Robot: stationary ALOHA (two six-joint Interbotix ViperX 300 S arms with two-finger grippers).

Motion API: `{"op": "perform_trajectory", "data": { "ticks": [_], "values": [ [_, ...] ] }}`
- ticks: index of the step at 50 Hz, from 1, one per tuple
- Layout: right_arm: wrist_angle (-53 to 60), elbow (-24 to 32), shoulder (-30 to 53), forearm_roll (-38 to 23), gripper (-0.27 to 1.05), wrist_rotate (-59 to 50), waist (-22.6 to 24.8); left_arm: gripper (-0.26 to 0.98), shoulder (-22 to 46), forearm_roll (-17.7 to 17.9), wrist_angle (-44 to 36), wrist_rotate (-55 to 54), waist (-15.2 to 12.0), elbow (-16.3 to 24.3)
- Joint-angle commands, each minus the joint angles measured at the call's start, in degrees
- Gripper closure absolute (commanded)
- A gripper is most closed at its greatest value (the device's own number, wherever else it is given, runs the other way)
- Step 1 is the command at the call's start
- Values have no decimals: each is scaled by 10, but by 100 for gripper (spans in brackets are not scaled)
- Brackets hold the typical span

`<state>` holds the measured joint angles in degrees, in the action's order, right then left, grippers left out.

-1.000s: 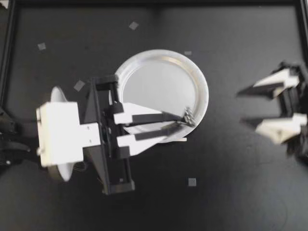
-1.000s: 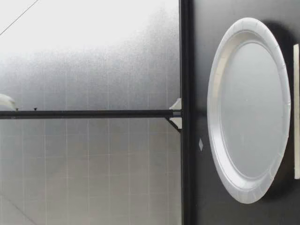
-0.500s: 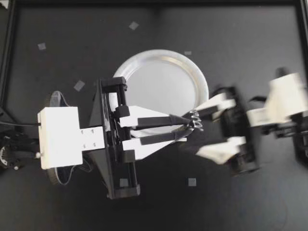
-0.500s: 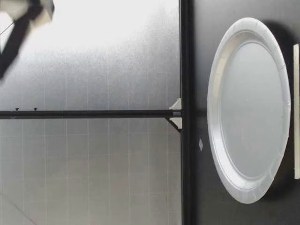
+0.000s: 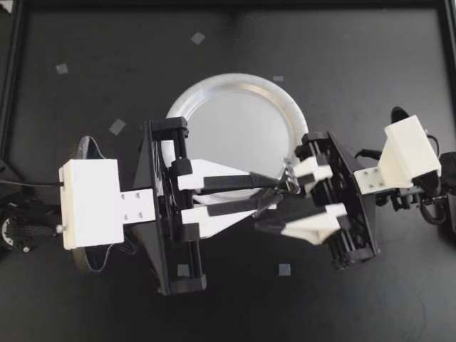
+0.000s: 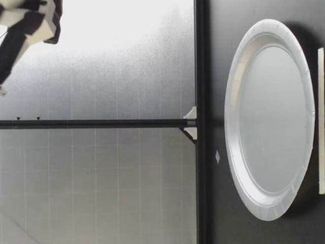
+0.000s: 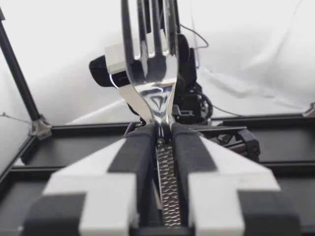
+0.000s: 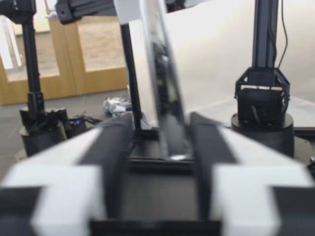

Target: Pick up the fork and place it on the plate.

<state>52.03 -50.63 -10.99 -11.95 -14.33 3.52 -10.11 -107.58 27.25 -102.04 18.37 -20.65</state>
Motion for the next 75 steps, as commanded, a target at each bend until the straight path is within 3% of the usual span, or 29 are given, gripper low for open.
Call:
{"op": "perform_trajectory", "data": {
  "ticks": [1, 9, 17, 21, 32, 47, 56, 65, 75],
  "values": [
    [6, 14, -2, -2, 51, 2, 3, 62, -9, -3, 2, 1, -2, 7],
    [6, 15, -4, -2, 64, 2, 3, 62, -9, -3, 3, -9, -2, 6],
    [6, 15, -6, -2, 68, 2, 3, 57, -7, -3, 11, -40, -3, 4],
    [6, 14, -4, -2, 68, 2, 3, 48, -6, -3, 11, -40, -2, 1],
    [5, 14, -3, -2, 68, 1, 2, 5, 4, -3, 19, -46, -2, 3],
    [-24, 5, -23, -2, 68, 5, -18, 6, -7, -3, 16, -46, -2, -6],
    [-120, 2, -91, -30, 68, 14, -46, 6, -57, -3, -12, -63, 1, -58],
    [-254, 3, -183, -48, 68, 15, -52, 5, -127, -3, 2, -98, 3, -140],
    [-644, 35, -303, -40, 68, 10, -49, 6, -177, -1, 37, -109, 3, -243]
  ]
}}
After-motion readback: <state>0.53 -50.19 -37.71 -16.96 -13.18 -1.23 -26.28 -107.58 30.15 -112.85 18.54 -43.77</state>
